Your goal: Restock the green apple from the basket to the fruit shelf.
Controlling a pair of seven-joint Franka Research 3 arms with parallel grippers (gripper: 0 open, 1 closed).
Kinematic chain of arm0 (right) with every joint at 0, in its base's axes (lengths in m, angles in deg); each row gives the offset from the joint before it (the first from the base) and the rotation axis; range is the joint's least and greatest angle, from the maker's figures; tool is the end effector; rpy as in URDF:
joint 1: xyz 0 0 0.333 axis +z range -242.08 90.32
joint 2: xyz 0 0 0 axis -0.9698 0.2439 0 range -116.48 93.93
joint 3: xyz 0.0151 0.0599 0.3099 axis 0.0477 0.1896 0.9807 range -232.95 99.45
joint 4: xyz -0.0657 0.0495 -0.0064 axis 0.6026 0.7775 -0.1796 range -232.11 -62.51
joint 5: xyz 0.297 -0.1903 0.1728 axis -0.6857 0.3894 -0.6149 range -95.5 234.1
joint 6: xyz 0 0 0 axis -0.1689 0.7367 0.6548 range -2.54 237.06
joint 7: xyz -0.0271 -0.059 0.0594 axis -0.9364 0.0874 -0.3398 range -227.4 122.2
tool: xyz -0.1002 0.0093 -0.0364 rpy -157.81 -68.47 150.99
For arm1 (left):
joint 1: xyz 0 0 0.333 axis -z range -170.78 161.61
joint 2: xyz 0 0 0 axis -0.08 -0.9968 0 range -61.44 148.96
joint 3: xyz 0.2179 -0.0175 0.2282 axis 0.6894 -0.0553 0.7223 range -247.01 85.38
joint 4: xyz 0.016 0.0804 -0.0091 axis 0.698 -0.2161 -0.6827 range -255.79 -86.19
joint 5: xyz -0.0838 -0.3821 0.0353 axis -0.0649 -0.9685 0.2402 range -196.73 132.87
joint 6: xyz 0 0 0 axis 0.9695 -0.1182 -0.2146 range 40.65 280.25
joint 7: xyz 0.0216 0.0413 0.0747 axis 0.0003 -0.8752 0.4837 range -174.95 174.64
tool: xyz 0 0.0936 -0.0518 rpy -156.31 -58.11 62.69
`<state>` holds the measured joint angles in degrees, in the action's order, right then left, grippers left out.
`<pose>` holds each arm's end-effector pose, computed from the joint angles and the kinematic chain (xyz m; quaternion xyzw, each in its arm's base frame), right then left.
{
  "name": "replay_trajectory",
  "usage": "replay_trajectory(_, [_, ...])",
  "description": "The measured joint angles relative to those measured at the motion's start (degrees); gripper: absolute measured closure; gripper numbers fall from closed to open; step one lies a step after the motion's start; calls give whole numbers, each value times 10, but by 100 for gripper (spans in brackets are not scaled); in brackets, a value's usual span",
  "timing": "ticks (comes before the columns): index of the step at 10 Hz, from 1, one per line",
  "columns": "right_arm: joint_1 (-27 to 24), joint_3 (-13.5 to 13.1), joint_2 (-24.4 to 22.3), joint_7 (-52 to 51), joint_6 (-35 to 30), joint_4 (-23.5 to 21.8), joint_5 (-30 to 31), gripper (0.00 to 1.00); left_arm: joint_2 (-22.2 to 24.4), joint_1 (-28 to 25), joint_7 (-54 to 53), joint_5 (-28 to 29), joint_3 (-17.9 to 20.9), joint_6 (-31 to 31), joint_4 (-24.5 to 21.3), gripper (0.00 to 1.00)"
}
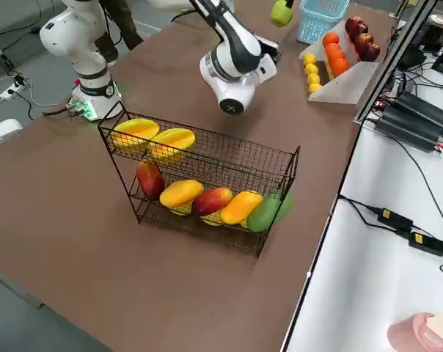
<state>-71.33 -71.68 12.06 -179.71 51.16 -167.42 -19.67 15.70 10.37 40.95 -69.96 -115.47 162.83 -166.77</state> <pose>0.5759 0.1220 0.3262 -0.4728 -0.4812 -0.4430 0.5905 0.5375 -0.4875 0.4836 0.8659 0.2045 -0.0653 0.4518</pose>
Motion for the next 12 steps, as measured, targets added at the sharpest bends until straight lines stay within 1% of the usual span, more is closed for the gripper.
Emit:
replay_trajectory(1, [1, 0, 9, -11, -6, 0, -6, 0, -4, 8, 7, 1, 1, 6, 8, 16])
replay_trajectory(3, [13, 1, 21, -30, -18, -2, -39, 0, -13, 36, 20, 9, 16, 21, 17, 16])
replay_trajectory(5, [38, 1, 28, -43, -29, -13, -77, 0, -24, 88, 27, 15, 57, 49, 19, 16])
replay_trajectory(7, [47, 5, 29, -63, -29, -24, -87, 0, -32, 134, 37, 15, 100, 63, 23, 16])
replay_trajectory(9, [46, 5, 31, -76, -29, -26, -91, 0, -38, 144, 46, 15, 111, 64, 37, 16])
replay_trajectory(12, [47, 13, 41, -102, -29, -28, -133, 0, -39, 148, 52, 15, 113, 64, 43, 16])
